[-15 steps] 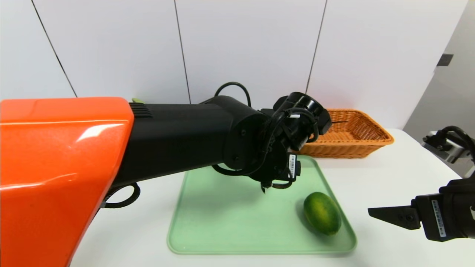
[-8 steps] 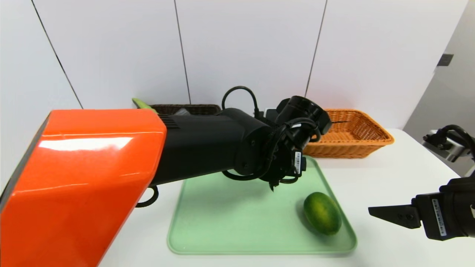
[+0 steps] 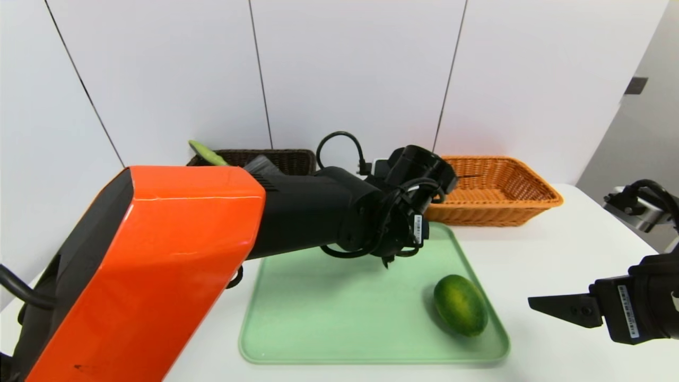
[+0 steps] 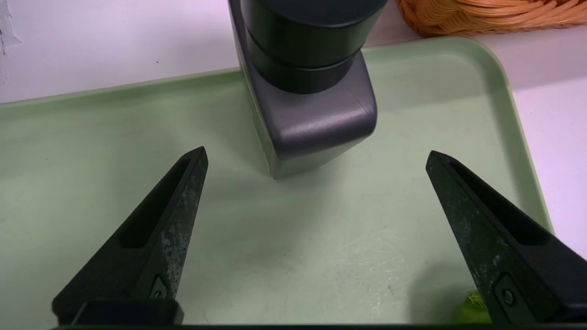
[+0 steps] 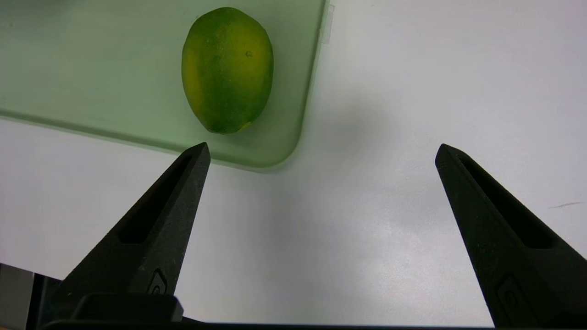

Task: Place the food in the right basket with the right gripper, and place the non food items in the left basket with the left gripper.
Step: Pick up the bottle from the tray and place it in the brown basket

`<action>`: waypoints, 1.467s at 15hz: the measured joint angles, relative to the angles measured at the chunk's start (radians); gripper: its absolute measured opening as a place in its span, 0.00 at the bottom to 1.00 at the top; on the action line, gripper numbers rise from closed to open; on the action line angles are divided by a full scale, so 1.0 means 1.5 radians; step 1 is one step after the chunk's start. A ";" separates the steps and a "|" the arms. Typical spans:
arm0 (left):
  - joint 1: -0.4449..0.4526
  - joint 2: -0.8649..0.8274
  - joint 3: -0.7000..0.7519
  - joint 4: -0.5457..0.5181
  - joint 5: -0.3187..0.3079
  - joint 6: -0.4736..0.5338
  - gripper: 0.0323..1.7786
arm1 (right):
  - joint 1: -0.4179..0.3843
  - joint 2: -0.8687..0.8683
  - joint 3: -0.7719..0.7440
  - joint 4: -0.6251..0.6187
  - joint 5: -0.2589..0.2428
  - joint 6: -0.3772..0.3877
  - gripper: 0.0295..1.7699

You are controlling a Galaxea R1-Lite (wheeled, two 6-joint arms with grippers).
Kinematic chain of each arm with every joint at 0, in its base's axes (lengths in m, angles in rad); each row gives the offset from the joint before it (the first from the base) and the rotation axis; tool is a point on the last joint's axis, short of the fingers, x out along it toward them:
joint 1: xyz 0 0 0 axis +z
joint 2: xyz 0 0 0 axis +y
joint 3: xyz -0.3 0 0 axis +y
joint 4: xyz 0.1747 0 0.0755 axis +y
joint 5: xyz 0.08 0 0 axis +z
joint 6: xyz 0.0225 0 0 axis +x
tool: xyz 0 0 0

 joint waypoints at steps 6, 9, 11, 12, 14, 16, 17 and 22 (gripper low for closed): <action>0.005 0.034 0.001 -0.073 0.049 0.015 0.95 | 0.000 0.001 -0.002 0.001 -0.013 -0.014 0.96; 0.006 0.048 0.004 -0.083 0.057 0.015 0.95 | 0.000 0.006 -0.005 0.001 -0.030 -0.026 0.96; 0.007 0.053 0.005 -0.083 0.065 0.015 0.95 | 0.000 0.011 -0.007 0.000 -0.030 -0.026 0.96; 0.008 0.055 0.005 -0.083 0.068 0.015 0.95 | 0.001 0.013 -0.007 0.000 -0.030 -0.026 0.96; 0.010 0.057 0.005 -0.082 0.069 0.016 0.95 | 0.001 0.016 -0.008 0.000 -0.030 -0.026 0.96; 0.011 0.059 0.005 -0.082 0.069 0.017 0.79 | 0.001 0.019 -0.010 0.000 -0.030 -0.026 0.96; 0.012 0.059 0.005 -0.082 0.068 0.017 0.70 | 0.001 0.019 -0.010 0.001 -0.030 -0.026 0.96; 0.011 0.058 0.005 -0.082 0.071 0.017 0.32 | 0.001 0.020 -0.010 0.000 -0.030 -0.026 0.96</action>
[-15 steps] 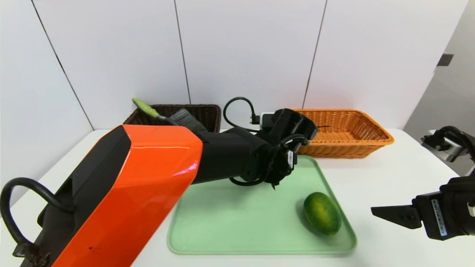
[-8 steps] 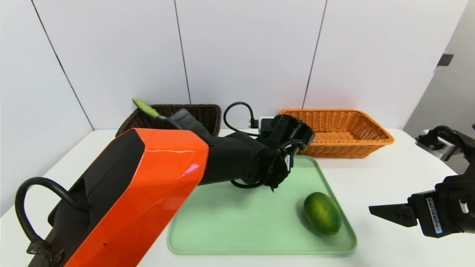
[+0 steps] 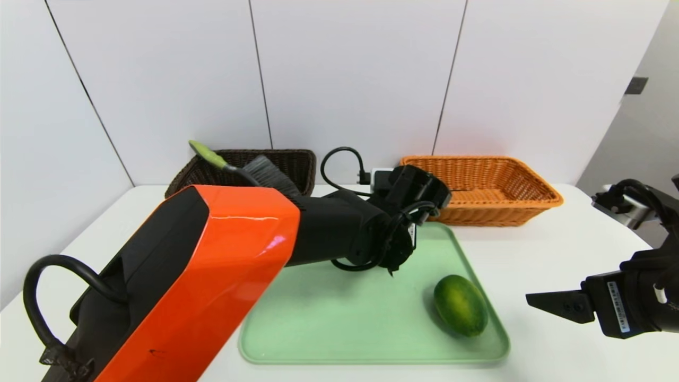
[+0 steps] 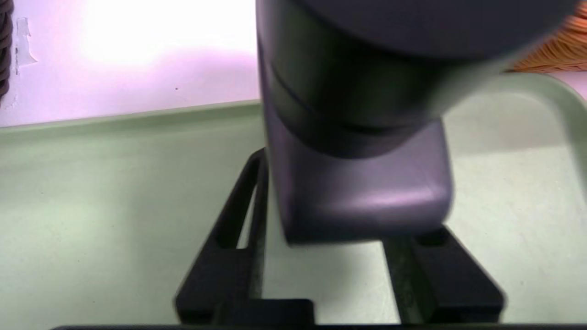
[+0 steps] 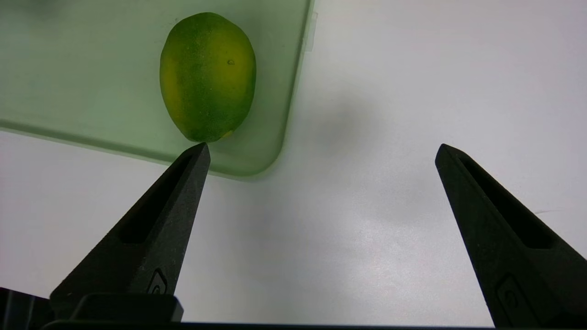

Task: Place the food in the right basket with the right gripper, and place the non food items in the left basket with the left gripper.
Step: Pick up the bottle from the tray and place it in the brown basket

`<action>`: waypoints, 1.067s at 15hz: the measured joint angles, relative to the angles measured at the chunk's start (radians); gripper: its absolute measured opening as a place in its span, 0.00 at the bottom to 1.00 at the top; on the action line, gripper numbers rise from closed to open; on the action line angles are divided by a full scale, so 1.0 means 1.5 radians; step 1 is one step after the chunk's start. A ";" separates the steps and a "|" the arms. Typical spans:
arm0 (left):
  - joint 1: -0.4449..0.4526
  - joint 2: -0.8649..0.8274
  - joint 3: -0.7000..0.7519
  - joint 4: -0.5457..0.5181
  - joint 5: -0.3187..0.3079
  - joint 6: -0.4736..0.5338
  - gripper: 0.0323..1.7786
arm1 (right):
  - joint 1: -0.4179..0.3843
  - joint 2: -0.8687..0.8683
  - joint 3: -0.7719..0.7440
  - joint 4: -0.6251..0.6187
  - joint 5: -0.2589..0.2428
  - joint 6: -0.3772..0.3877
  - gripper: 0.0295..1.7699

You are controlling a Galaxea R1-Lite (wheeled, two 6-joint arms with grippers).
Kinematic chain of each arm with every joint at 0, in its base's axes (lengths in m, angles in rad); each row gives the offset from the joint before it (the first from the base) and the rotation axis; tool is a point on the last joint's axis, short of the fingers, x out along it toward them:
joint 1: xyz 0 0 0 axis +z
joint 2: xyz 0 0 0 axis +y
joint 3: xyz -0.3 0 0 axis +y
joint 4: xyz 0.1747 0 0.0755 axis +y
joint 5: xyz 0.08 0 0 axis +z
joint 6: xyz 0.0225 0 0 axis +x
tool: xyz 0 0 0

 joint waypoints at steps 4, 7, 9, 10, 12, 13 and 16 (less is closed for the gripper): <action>-0.005 -0.006 0.000 0.003 0.020 0.001 0.32 | 0.000 -0.001 0.003 0.000 0.000 0.000 0.96; -0.008 -0.026 0.009 0.005 0.026 0.011 0.32 | 0.000 -0.002 0.006 0.000 0.001 0.001 0.96; -0.017 -0.052 0.024 0.005 0.027 0.017 0.32 | 0.001 -0.004 0.006 0.000 0.001 0.001 0.96; -0.024 -0.068 0.031 0.005 0.027 0.024 0.32 | 0.001 -0.004 0.007 0.000 0.001 0.001 0.96; -0.032 -0.103 0.038 0.006 0.026 0.043 0.32 | 0.001 -0.004 0.007 -0.001 0.001 0.002 0.96; -0.033 -0.120 0.041 0.007 0.024 0.059 0.32 | 0.001 -0.005 0.007 -0.002 0.001 0.002 0.96; -0.035 -0.171 0.046 0.008 0.017 0.108 0.32 | 0.001 -0.007 0.007 -0.005 0.001 0.003 0.96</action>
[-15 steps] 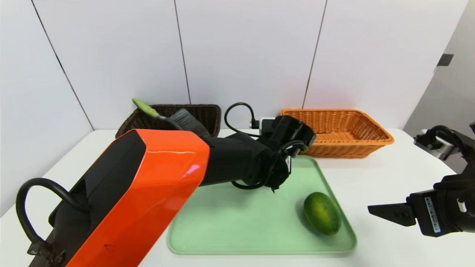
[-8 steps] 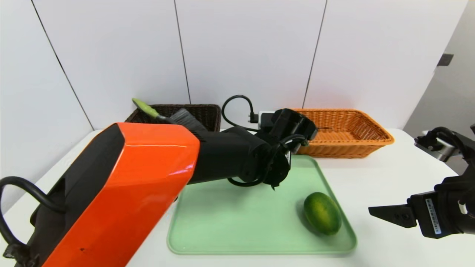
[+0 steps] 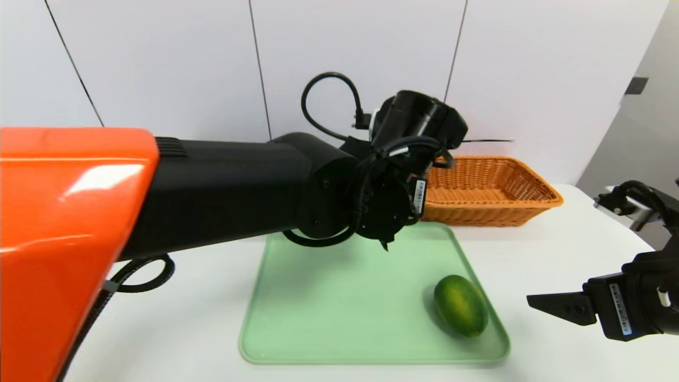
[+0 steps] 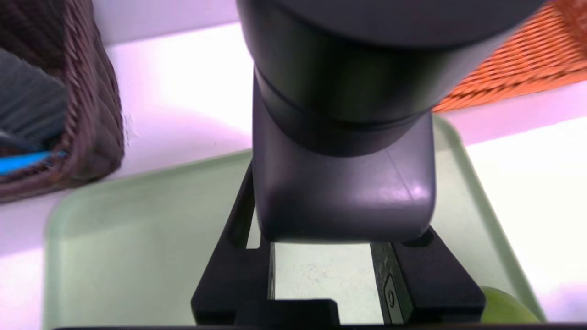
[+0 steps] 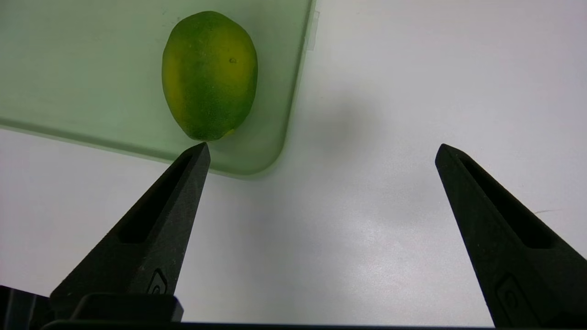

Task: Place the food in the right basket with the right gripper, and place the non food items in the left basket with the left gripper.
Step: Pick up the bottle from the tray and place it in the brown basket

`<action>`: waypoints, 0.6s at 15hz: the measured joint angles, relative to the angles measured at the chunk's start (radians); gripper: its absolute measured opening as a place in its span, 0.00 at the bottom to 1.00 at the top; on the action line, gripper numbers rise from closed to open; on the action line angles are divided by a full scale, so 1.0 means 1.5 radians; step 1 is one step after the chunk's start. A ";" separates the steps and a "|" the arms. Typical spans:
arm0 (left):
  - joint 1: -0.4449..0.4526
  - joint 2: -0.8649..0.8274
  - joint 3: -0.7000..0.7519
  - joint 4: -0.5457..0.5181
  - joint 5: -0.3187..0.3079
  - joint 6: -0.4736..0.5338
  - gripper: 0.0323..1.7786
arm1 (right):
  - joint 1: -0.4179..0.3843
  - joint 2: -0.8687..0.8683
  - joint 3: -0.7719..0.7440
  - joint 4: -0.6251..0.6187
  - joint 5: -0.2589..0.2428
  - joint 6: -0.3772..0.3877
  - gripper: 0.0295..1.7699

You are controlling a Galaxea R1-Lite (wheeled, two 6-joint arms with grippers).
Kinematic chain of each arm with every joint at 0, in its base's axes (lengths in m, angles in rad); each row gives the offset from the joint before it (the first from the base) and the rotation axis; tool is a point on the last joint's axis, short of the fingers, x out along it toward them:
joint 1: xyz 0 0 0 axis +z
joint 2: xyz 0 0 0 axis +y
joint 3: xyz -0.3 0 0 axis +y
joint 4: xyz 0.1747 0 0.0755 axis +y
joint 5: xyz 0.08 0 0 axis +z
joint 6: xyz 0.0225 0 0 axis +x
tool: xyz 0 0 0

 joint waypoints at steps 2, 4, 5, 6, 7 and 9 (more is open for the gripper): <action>0.010 -0.031 0.002 0.000 -0.026 0.027 0.32 | 0.000 -0.001 0.000 -0.001 0.001 0.000 0.96; 0.028 -0.058 0.002 0.001 -0.066 0.043 0.32 | 0.002 -0.002 0.000 -0.002 0.002 -0.001 0.96; 0.038 -0.070 0.002 0.000 -0.088 0.051 0.32 | 0.003 -0.004 0.000 -0.002 0.002 -0.001 0.96; 0.047 -0.078 0.001 0.000 -0.096 0.060 0.32 | 0.003 -0.006 -0.001 -0.002 0.004 0.000 0.96; 0.056 -0.084 0.000 -0.001 -0.099 0.064 0.32 | 0.003 -0.008 -0.001 -0.002 0.004 -0.001 0.96; 0.067 -0.092 -0.003 -0.001 -0.101 0.065 0.32 | 0.003 -0.009 -0.001 -0.002 0.003 0.000 0.96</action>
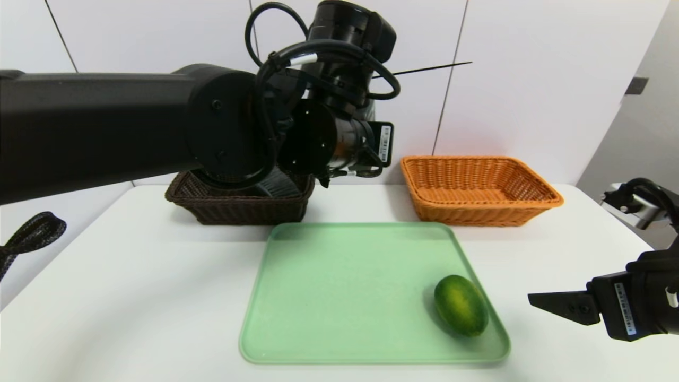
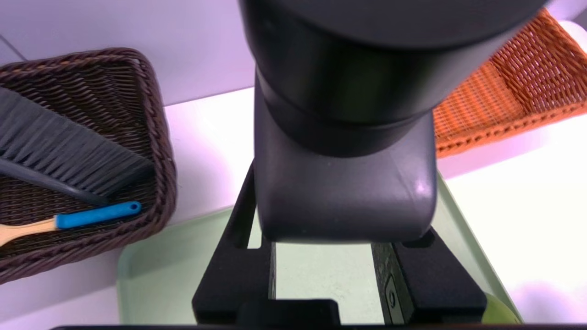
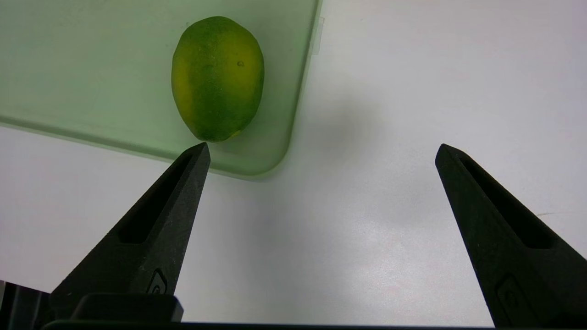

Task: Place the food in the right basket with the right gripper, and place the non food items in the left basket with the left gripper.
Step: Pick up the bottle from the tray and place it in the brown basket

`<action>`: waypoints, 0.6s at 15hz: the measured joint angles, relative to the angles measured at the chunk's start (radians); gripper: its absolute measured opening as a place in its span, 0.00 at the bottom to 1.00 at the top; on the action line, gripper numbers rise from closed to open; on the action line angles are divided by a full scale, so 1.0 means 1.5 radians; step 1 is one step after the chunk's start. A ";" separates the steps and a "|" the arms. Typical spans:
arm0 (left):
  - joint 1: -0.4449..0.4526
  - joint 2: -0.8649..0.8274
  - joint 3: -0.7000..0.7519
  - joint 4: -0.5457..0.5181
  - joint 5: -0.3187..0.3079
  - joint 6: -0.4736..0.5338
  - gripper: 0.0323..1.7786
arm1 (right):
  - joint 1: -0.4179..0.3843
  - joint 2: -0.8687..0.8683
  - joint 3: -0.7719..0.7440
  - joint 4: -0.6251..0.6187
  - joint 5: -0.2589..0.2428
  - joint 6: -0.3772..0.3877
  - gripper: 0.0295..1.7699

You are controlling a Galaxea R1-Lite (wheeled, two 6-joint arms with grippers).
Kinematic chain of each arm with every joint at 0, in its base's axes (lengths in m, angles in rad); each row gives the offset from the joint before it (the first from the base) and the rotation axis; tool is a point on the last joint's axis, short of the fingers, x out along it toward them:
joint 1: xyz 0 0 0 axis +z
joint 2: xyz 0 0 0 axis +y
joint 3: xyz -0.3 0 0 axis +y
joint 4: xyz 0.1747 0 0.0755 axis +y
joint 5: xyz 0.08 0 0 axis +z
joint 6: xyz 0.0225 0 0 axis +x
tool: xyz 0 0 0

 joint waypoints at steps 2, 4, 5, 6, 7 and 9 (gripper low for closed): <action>0.011 -0.007 -0.002 0.000 -0.016 0.000 0.32 | 0.000 -0.002 0.000 0.000 0.000 -0.001 0.96; 0.031 -0.014 -0.001 0.001 -0.035 0.001 0.32 | 0.000 -0.005 0.000 0.002 -0.001 -0.001 0.96; 0.044 -0.018 0.000 0.001 -0.037 0.004 0.32 | 0.000 -0.006 0.000 0.002 -0.001 -0.001 0.96; 0.061 -0.019 0.000 0.001 -0.037 0.012 0.32 | 0.000 -0.008 0.001 0.003 -0.001 -0.001 0.96; 0.079 -0.019 0.001 0.001 -0.038 0.019 0.32 | 0.000 -0.010 0.001 0.003 -0.001 -0.001 0.96; 0.122 -0.015 0.003 0.003 -0.038 0.023 0.32 | 0.000 -0.013 0.004 0.003 -0.001 0.001 0.96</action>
